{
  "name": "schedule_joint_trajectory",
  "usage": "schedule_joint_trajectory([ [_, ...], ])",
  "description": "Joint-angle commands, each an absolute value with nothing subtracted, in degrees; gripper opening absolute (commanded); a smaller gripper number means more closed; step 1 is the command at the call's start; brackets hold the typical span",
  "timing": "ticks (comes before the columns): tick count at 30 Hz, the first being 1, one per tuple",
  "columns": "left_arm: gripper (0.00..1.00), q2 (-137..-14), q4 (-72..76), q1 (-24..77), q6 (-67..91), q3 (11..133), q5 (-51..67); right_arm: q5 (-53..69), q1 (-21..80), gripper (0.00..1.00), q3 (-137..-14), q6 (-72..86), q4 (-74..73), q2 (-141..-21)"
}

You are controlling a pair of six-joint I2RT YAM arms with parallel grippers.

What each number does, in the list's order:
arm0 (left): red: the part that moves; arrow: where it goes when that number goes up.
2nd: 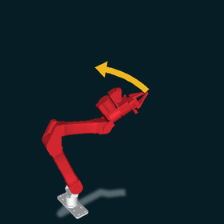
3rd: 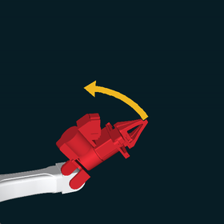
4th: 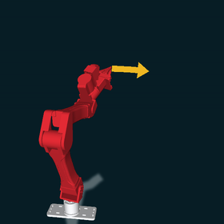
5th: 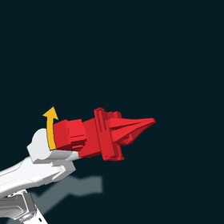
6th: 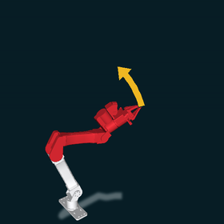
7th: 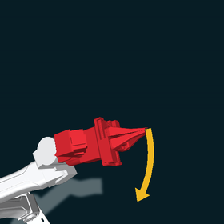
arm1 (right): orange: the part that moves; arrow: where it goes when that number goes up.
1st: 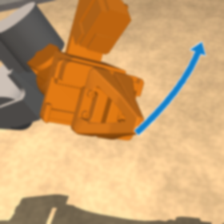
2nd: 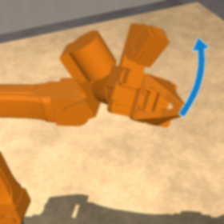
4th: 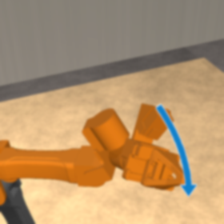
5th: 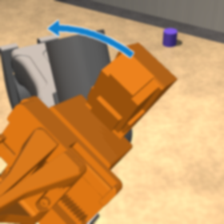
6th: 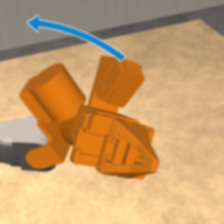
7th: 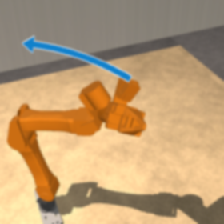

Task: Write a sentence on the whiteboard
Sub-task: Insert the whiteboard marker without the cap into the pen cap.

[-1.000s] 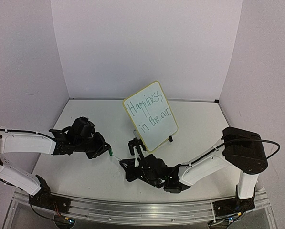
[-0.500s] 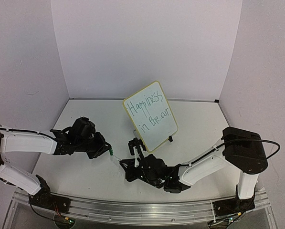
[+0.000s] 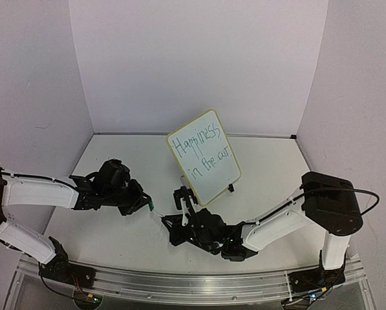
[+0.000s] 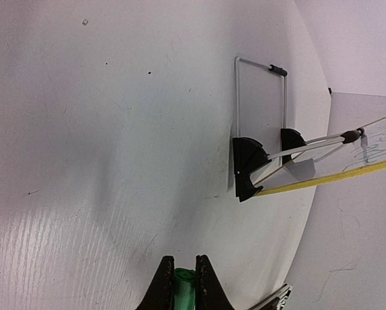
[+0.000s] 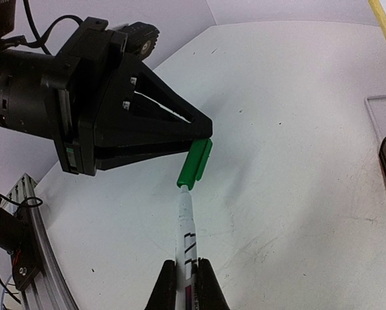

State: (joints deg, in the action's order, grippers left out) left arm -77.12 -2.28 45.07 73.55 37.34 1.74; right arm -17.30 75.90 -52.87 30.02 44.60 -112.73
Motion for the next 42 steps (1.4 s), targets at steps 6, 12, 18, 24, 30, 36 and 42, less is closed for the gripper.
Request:
schedule_joint_trajectory([
  [6, 0.00, -76.88, -0.26, 45.26, 74.48, 36.97, 2.39, -19.72, 76.20, 0.00, -56.55, 28.51, 45.75, -113.69],
  [12, 0.00, -76.19, -0.26, 45.26, 74.80, 36.56, 2.19, -20.25, 76.20, 0.00, -56.98, 28.36, 45.40, -114.31],
  [18, 0.00, -75.27, -0.26, 45.19, 74.96, 36.13, 1.74, -22.22, 76.20, 0.00, -55.81, 28.91, 45.33, -114.11],
  [24, 0.00, -74.81, -0.26, 45.26, 75.21, 36.00, 1.67, -23.12, 76.20, 0.00, -55.75, 28.85, 45.35, -114.38],
  [30, 0.00, -74.21, -0.26, 45.23, 75.76, 35.84, 1.67, -24.02, 76.20, 0.00, -55.99, 28.76, 45.35, -115.02],
  [36, 0.00, -74.27, 2.01, 45.21, 76.56, 35.59, 1.96, -27.52, 76.20, 0.00, -57.47, 26.54, 45.65, -115.97],
  [42, 0.00, -74.36, 2.62, 45.25, 77.06, 35.22, 2.40, -28.09, 76.20, 0.00, -59.04, 22.50, 49.70, -117.05],
])
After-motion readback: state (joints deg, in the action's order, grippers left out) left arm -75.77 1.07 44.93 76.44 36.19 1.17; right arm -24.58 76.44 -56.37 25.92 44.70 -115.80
